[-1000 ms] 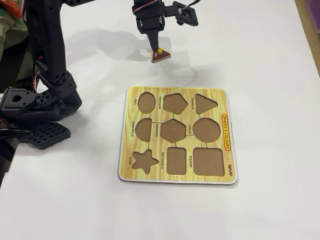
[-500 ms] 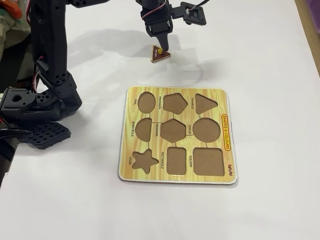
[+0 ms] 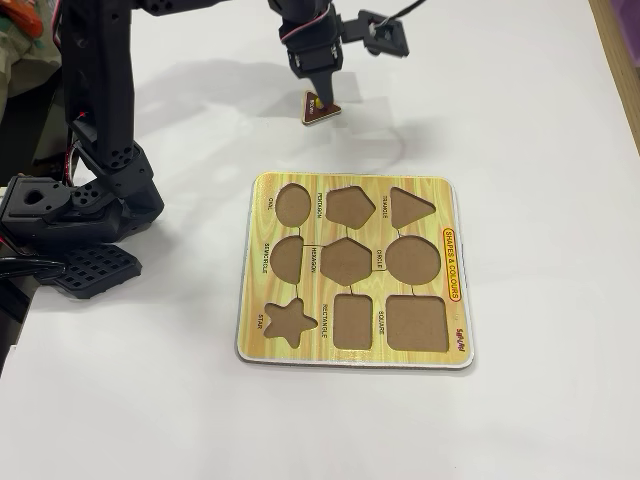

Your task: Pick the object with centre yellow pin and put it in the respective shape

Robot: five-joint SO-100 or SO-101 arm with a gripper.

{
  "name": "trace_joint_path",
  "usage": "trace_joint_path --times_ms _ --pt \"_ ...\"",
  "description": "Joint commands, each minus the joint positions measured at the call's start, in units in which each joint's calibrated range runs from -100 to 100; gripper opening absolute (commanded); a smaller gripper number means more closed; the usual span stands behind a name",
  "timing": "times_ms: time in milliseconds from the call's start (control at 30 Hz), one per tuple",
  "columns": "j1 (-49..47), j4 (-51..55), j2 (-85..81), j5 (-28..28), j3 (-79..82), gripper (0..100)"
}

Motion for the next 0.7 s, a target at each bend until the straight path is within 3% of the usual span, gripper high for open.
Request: trace_joint_path --times_ms 0,667 --pt "0.8 -0.1 -1.7 -0.1 0.3 13" --pt "0.9 -0.8 -1.3 -0.1 3.1 13"
